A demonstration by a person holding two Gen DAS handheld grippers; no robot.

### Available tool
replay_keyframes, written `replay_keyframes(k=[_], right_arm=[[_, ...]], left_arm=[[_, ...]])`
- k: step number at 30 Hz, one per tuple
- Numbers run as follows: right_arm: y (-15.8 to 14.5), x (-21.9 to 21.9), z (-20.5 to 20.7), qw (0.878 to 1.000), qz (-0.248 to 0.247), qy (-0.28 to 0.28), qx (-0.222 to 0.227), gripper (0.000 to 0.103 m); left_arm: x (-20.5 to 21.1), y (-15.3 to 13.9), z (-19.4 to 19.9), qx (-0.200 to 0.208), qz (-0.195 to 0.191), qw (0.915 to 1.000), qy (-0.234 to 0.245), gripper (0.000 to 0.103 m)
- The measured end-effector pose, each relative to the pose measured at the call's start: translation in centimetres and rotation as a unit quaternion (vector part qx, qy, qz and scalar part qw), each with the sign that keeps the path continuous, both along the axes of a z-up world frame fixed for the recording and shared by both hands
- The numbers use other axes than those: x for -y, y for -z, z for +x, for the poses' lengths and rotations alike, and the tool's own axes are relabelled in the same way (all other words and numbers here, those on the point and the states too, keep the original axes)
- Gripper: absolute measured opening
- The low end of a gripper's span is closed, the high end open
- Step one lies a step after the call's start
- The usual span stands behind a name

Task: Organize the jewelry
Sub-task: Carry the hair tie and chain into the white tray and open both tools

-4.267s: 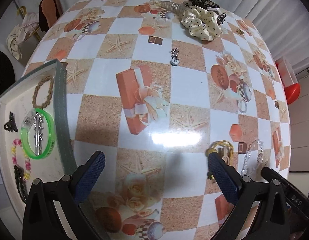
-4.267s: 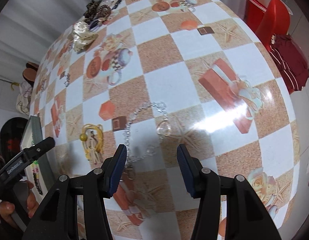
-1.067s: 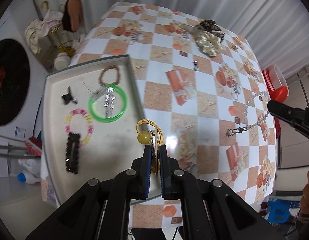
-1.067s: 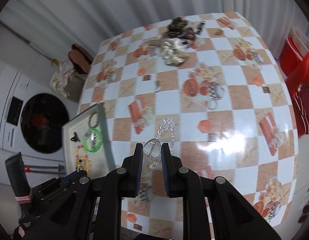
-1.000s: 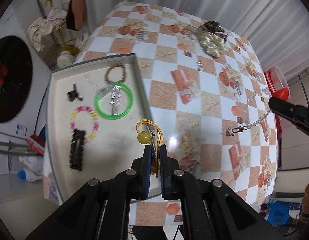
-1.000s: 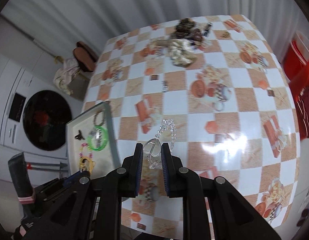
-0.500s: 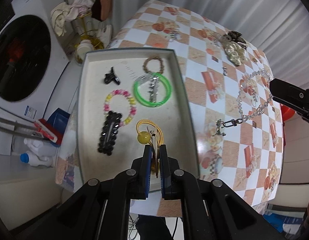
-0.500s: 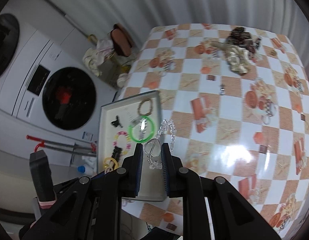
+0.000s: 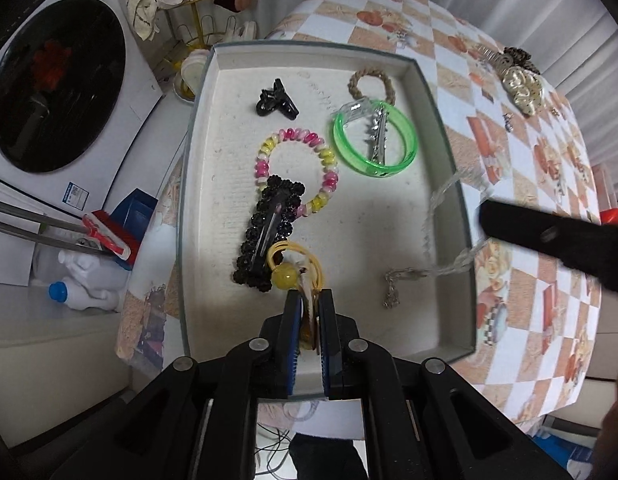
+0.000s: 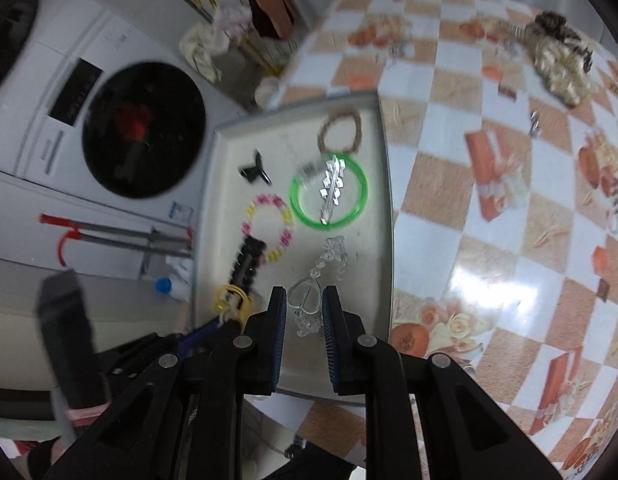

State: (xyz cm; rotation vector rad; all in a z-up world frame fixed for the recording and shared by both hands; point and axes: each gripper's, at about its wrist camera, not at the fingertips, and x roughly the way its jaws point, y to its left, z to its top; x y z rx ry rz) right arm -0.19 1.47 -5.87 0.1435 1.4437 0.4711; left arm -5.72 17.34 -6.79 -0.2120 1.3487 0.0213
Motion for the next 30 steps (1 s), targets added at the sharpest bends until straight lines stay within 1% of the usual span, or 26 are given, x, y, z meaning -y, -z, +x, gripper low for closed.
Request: replay_keyframes(k=[5, 8, 12, 14, 15, 16, 17, 18, 19, 20, 22, 23, 26, 27, 30], right_arm=[[3.6, -0.6, 0.1, 0.999, -0.037, -0.004, -0.029, 0.02], [5.1, -0.7, 0.2, 0.998, -0.052, -0.007, -0.045, 0.021], [5.8, -0.8, 0.2, 0.996, -0.062, -0.011, -0.059, 0.021], [5.4, -0.6, 0.2, 0.996, -0.062, -0.01, -0.056, 0.031], [5.2, -0.6, 0.2, 0.997, -0.063, -0.009, -0.053, 0.045], [4.9, -0.4, 0.2, 0.997, -0.062, -0.008, -0.049, 0.05], [4.4, -0.3, 0.2, 0.997, -0.06, -0.006, -0.044, 0.053], [3.9, -0.1, 0.3, 0.997, -0.06, -0.007, -0.04, 0.053], [3.6, 0.0, 0.4, 0.997, -0.061, -0.006, -0.037, 0.053], [3.2, 0.3, 0.4, 0.998, -0.061, -0.003, -0.034, 0.053], [2.7, 0.7, 0.2, 0.997, -0.063, 0.002, -0.032, 0.06], [2.4, 1.0, 0.2, 0.997, -0.064, 0.006, -0.031, 0.061], [1.8, 1.6, 0.0, 0.997, -0.067, 0.015, -0.03, 0.065], [1.7, 1.6, 0.0, 0.997, -0.071, 0.018, -0.03, 0.069], [1.2, 2.0, -0.4, 0.996, -0.079, 0.022, -0.03, 0.071]], left_arm=[[0.5, 1.4, 0.5, -0.012, 0.012, 0.9998, 0.006, 0.013], [0.7, 2.3, 0.7, -0.024, 0.018, 0.9995, 0.008, 0.013], [0.5, 2.9, 0.8, -0.038, 0.023, 0.999, 0.004, 0.013], [0.5, 2.7, 0.8, -0.039, 0.024, 0.9989, 0.001, 0.013], [0.5, 2.6, 0.8, -0.038, 0.028, 0.9989, 0.0, 0.014], [0.5, 2.4, 0.8, -0.037, 0.031, 0.9988, -0.002, 0.023], [0.4, 2.2, 0.7, -0.034, 0.032, 0.9989, -0.005, 0.063], [0.3, 1.9, 0.7, -0.031, 0.035, 0.9989, -0.01, 0.089], [0.2, 1.3, 0.5, -0.018, 0.046, 0.9986, -0.02, 0.103], [0.1, 0.6, 0.4, -0.004, 0.05, 0.9984, -0.024, 0.103], [0.0, 0.2, 0.6, -0.007, 0.04, 0.999, -0.017, 0.103], [0.0, 0.0, 0.6, -0.008, 0.037, 0.9991, -0.018, 0.103], [0.3, -0.8, 0.6, -0.009, 0.039, 0.9991, -0.016, 0.103], [0.3, -1.0, 0.6, -0.009, 0.04, 0.999, -0.015, 0.103], [0.1, -1.8, 0.3, -0.008, 0.042, 0.999, -0.017, 0.103]])
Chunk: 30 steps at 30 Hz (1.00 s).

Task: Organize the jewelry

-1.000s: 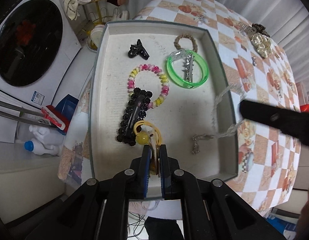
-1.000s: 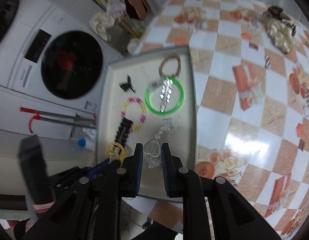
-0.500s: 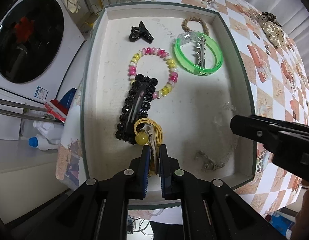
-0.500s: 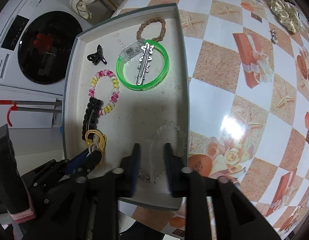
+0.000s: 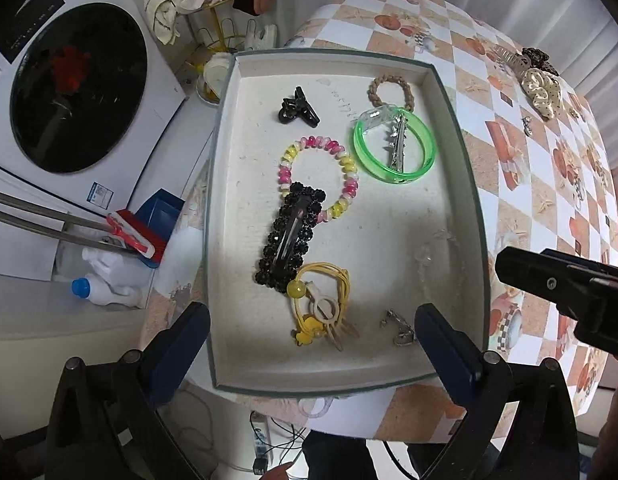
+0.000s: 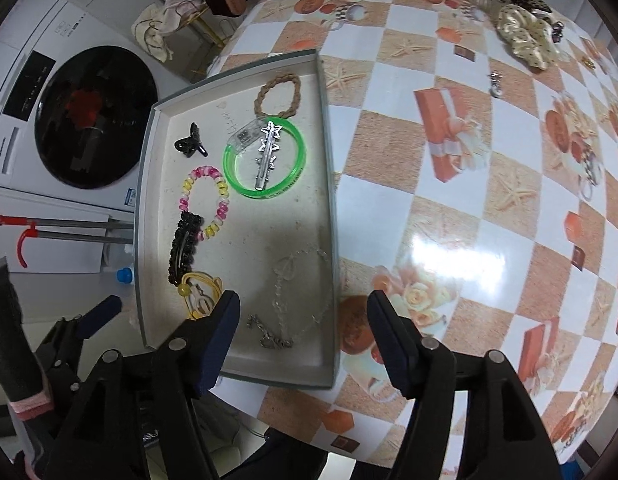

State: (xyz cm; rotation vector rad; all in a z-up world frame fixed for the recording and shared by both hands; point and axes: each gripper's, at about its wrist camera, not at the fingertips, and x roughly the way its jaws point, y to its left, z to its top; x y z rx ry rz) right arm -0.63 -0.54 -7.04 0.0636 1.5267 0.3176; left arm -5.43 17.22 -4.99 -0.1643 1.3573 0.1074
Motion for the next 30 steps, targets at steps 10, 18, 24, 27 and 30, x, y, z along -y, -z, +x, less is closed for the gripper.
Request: replay_keyframes(k=[10, 18, 24, 27, 30], right_arm=[[-2.4, -0.3, -1.1, 0.998, -0.044, -0.016, 0.035, 0.094], [-4.5, -1.8, -1.6, 0.994, -0.067, -0.046, 0.07, 0.095], [-5.1, -2.4, -1.7, 0.993, -0.069, -0.05, 0.076, 0.095], [-5.2, -2.7, -1.7, 0.993, -0.07, -0.053, 0.077, 0.095], [-5.2, -2.9, -1.7, 0.993, -0.07, -0.056, 0.075, 0.095]], left_arm=[[-1.1, -2.9, -1.2, 0.015, 0.029, 0.9993, -0.019, 0.103], [-1.9, -4.4, -1.9, 0.024, 0.029, 0.9988, -0.031, 0.103], [-2.2, -5.2, -2.4, 0.029, 0.03, 0.9985, -0.036, 0.103], [-2.3, -5.3, -2.5, 0.029, 0.029, 0.9984, -0.038, 0.103], [-2.5, -5.4, -2.6, 0.027, 0.031, 0.9984, -0.039, 0.103]])
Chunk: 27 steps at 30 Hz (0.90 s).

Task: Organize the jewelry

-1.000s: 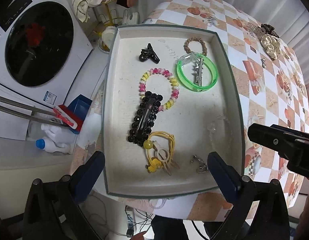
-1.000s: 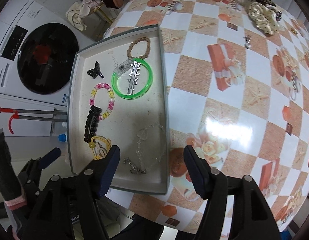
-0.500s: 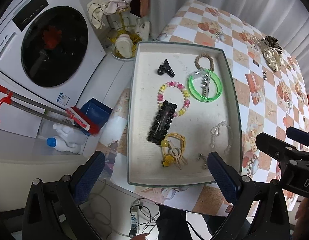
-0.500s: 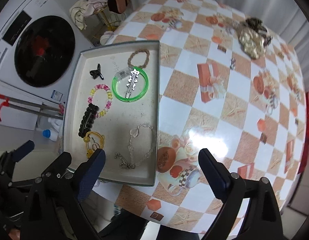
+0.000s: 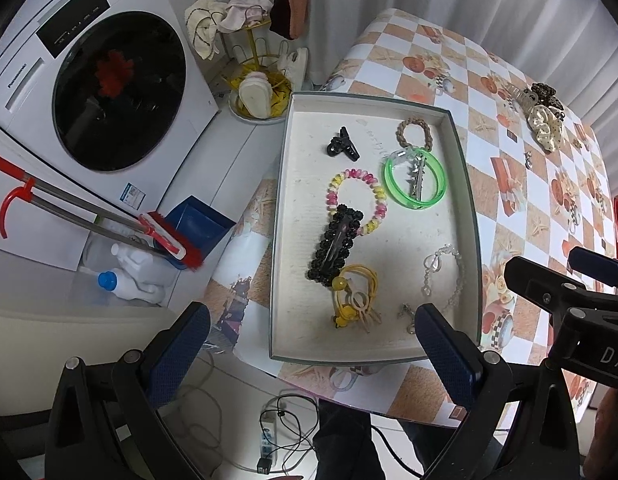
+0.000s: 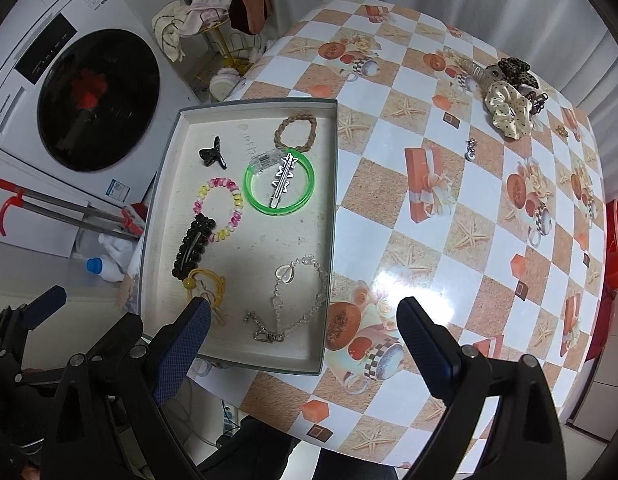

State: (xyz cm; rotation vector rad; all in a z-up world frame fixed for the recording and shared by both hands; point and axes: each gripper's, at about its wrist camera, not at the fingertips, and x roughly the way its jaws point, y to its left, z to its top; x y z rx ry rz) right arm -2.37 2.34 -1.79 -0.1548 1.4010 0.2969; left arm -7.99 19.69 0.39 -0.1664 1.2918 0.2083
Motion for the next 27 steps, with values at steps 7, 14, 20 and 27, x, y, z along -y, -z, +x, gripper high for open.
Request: replay_keyframes(k=[7, 14, 20, 27], right_arm=[[-0.08, -0.39, -0.06, 1.0, 0.0, -0.005, 0.0, 0.095], [-0.12, -0.56, -0.07, 1.0, -0.001, -0.006, 0.001, 0.095], [-0.09, -0.6, -0.04, 1.0, -0.001, -0.007, 0.0, 0.095], [-0.06, -0.62, -0.04, 1.0, -0.001, -0.007, 0.001, 0.095]], left_arm=[[-0.1, 0.09, -0.01, -0.004, 0.002, 1.0, -0.003, 0.103], [-0.06, 0.13, 0.02, -0.004, 0.003, 1.0, -0.003, 0.103], [-0.16, 0.14, -0.02, -0.006, 0.004, 1.0, -0.003, 0.103], [-0.13, 0.17, 0.0, -0.006, 0.005, 1.0, -0.003, 0.103]])
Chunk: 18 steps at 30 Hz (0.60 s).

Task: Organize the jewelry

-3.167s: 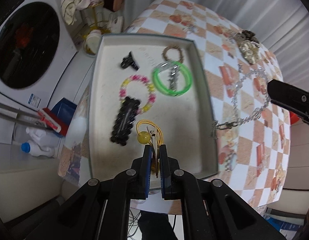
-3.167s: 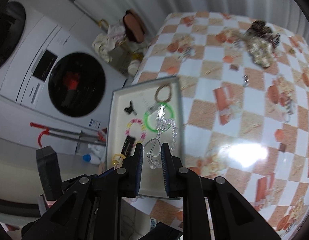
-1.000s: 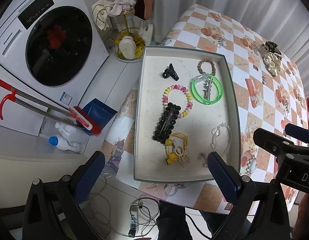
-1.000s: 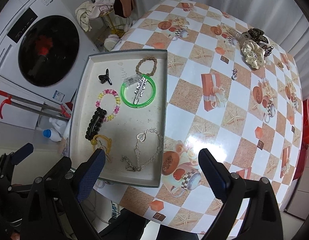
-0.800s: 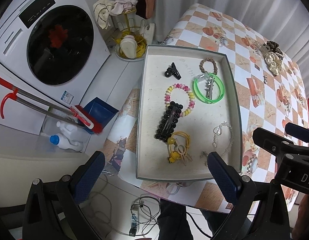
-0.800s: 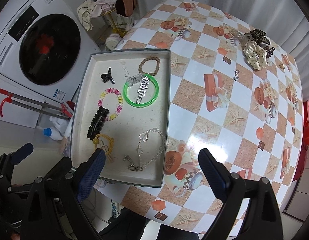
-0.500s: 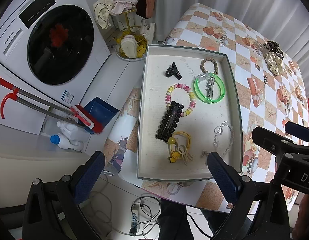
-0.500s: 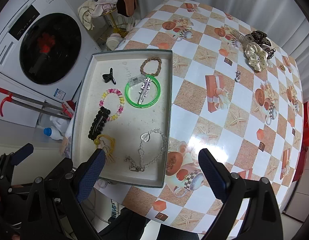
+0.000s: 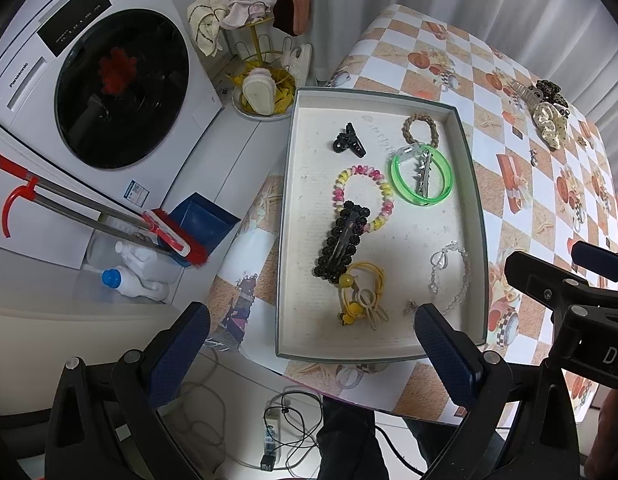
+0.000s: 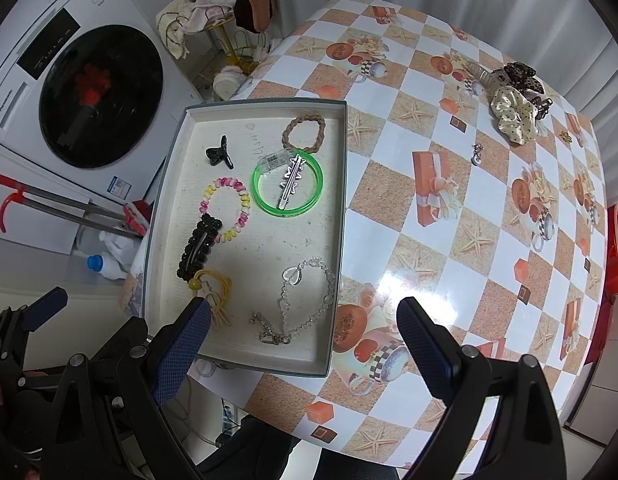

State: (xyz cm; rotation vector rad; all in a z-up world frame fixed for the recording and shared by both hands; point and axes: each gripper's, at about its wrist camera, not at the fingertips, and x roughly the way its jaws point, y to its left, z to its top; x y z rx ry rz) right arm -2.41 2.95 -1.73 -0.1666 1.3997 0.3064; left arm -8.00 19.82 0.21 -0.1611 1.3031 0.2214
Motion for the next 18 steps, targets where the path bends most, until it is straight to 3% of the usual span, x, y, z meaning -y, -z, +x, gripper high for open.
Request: replay_keyframes(k=[18], right_arm=[[0.01, -0.17, -0.1, 1.0, 0.001, -0.003, 0.0, 0.095]], left_arm=[[-0.06, 0.1, 0.05, -0.001, 0.0, 1.0, 0.0, 0.103]])
